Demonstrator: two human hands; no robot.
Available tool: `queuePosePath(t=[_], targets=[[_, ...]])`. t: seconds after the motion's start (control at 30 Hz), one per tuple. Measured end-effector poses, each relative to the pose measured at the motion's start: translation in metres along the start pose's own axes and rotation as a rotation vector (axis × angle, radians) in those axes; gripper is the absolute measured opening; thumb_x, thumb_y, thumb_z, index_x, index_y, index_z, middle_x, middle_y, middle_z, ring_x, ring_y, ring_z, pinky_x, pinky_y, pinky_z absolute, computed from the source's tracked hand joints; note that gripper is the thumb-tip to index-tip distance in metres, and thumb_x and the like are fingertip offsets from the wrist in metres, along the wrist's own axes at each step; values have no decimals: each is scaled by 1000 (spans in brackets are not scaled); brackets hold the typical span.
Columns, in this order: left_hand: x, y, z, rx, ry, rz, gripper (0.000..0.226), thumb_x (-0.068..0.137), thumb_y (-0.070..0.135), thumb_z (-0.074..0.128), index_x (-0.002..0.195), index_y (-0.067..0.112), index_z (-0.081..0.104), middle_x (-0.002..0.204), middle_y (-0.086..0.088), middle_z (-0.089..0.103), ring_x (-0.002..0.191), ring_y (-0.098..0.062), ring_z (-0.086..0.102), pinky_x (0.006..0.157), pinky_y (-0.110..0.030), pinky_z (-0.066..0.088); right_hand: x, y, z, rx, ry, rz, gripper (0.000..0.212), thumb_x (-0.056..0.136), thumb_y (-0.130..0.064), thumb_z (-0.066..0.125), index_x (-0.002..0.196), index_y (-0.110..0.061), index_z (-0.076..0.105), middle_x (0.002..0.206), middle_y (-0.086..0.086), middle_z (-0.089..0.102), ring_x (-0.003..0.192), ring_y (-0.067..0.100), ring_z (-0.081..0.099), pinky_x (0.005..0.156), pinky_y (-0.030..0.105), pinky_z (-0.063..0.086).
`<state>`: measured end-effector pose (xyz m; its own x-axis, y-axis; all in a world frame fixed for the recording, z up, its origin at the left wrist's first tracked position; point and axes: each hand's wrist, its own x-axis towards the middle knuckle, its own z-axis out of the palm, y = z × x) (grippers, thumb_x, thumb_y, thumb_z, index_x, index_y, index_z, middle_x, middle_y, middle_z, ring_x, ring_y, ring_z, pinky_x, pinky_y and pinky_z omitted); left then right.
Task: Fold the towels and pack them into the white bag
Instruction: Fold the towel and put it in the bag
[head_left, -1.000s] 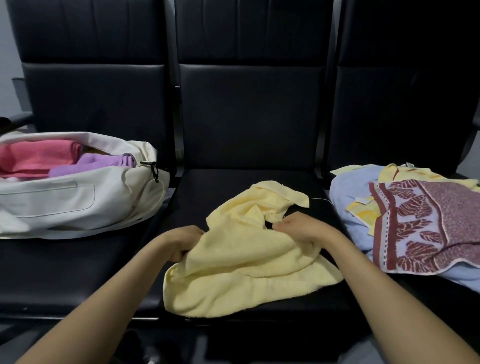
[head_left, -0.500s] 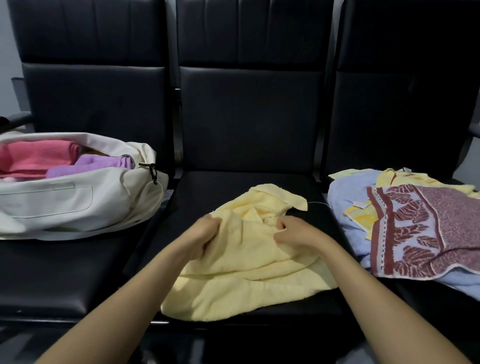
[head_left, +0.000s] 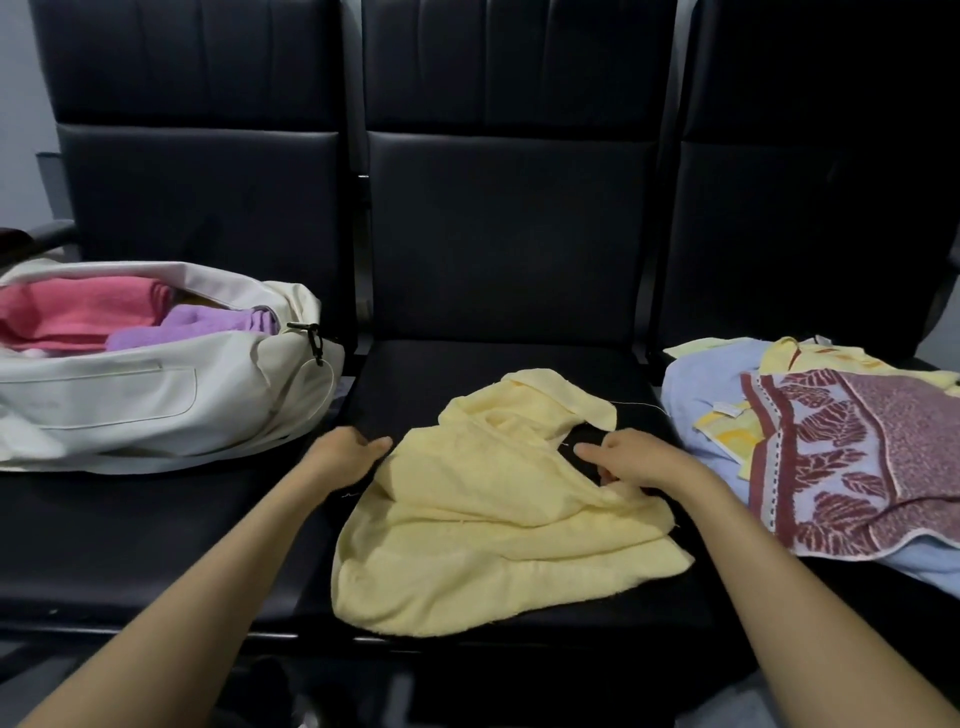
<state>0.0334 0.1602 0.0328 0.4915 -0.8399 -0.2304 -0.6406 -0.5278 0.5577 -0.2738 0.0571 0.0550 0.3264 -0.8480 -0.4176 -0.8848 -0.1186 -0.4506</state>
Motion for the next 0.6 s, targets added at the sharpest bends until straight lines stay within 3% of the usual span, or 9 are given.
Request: queuePosePath(t=[0.07,0.13,0.2,0.27,0.33,0.4,0.47,0.6], targets=[[0,0,12,59,-36,-18,44,91,56,51,80,14,55,91,-4,59,94,-24,58,86,-35,47,9,-1,12,20,133,-38,37,94,-43,53,74,-13,48,76,2,55,68,14,48,64,29,37],[2,0,20,123,-41,-35,52,81,64,58,87,13,61,104,-8,63,101,-28,59,86,-39,48,12,-4,23,-21,104,-46,37,89,-42,60,71,-14,43,70,-1,45,59,11,39,55,25,31],[2,2,25,113,-82,-49,49,76,62,66,76,14,61,98,-7,63,102,-32,59,87,-42,48,13,-8,29,-28,54,-37,42,85,-39,66,64,-16,38,64,-4,38,54,9,34,49,22,27],[-2,5,27,-29,-171,-38,43,74,53,73,75,12,63,88,-3,60,97,-28,61,83,-39,50,16,-12,32,15,7,-72,47,83,-34,69,58,-19,31,58,-6,33,52,9,30,48,22,25],[-7,10,25,-285,-242,-20,41,73,41,76,92,7,66,91,-5,63,89,-22,62,72,-34,49,19,-16,32,104,34,-116,40,84,-30,67,61,-20,36,61,-7,36,55,9,33,50,22,26],[-8,17,18,-564,-165,11,31,80,28,68,99,4,62,95,-11,63,84,-23,59,69,-34,46,20,-20,26,235,140,-149,20,90,-30,59,77,-21,47,74,-7,46,65,10,44,56,24,34],[-5,21,7,-754,-72,-13,25,89,25,59,101,3,63,97,-16,64,83,-25,60,72,-36,46,16,-22,16,389,234,-160,10,95,-29,52,89,-22,47,83,-4,48,74,13,46,65,28,36],[-5,12,-18,-746,-125,-71,33,93,37,60,91,6,71,88,-9,72,87,-24,64,79,-35,49,16,-10,-6,780,409,-141,20,95,-28,53,94,-8,52,92,8,54,83,19,51,71,34,42]])
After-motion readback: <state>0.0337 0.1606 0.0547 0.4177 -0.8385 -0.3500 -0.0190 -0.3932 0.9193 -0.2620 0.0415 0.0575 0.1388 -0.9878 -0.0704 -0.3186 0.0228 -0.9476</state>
